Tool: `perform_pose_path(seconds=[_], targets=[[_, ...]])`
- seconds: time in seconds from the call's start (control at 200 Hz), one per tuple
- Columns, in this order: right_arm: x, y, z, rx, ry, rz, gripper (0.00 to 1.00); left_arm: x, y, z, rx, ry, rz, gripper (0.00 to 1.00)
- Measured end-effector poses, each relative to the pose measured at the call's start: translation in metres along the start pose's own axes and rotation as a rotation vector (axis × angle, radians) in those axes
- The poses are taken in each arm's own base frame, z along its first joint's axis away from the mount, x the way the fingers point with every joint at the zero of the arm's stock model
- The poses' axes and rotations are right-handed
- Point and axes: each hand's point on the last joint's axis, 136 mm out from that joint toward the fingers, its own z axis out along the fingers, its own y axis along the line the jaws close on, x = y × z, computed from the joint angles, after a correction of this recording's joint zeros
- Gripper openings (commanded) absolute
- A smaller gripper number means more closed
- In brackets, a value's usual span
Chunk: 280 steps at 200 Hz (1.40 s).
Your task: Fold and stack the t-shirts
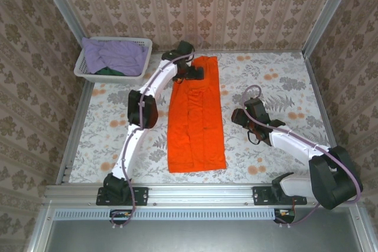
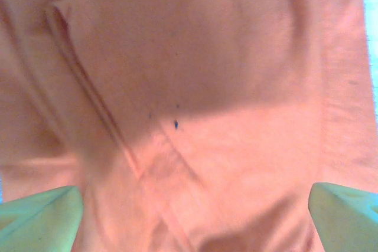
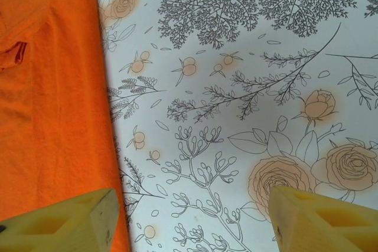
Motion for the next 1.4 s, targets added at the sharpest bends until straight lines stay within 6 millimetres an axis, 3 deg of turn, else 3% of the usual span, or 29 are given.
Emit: perform_pose_path(seconds=[0.09,0.22,0.31,0.38,0.475,0.63,0.735,0.885,1.04,1.195,1.4], targets=[[-0.001,0.001,-0.002,-0.011,-0.013,-0.001,0.72,-0.013,-0.008,-0.057,0.007,-0.065,0.011,1.0],[-0.003,0.002,-0.003,-0.019,-0.02,0.001,0.72,-0.018,-0.015,-0.165,0.003,-0.221,0.026,1.0],[-0.002,0.003,-0.003,-0.024,-0.014,0.0,0.71,0.005,-0.013,-0.229,-0.016,-0.317,0.035,0.98],[0.001,0.002,-0.001,-0.017,0.003,-0.003,0.67,0.036,-0.009,-0.253,-0.023,-0.35,0.036,0.96],[0.01,0.003,0.003,0.001,0.077,-0.012,0.63,0.096,0.004,-0.25,-0.041,-0.301,0.035,0.87],[0.039,0.018,0.007,-0.041,0.255,-0.025,0.53,0.207,0.045,-0.204,-0.104,-0.09,0.02,0.75],[0.083,0.03,-0.003,-0.088,0.393,-0.073,0.53,0.272,0.059,-0.183,-0.114,0.048,0.023,0.7],[0.151,0.03,-0.03,-0.112,0.565,-0.143,0.52,0.344,0.056,-0.166,-0.023,0.211,0.014,0.69],[0.172,0.019,-0.049,-0.112,0.604,-0.118,0.51,0.379,0.042,-0.157,0.099,0.313,-0.049,0.64],[0.178,0.017,-0.055,-0.128,0.596,-0.071,0.49,0.394,0.023,-0.151,0.229,0.355,-0.111,0.62],[0.189,0.023,-0.061,-0.152,0.616,-0.059,0.46,0.405,0.015,-0.147,0.28,0.382,-0.142,0.56]])
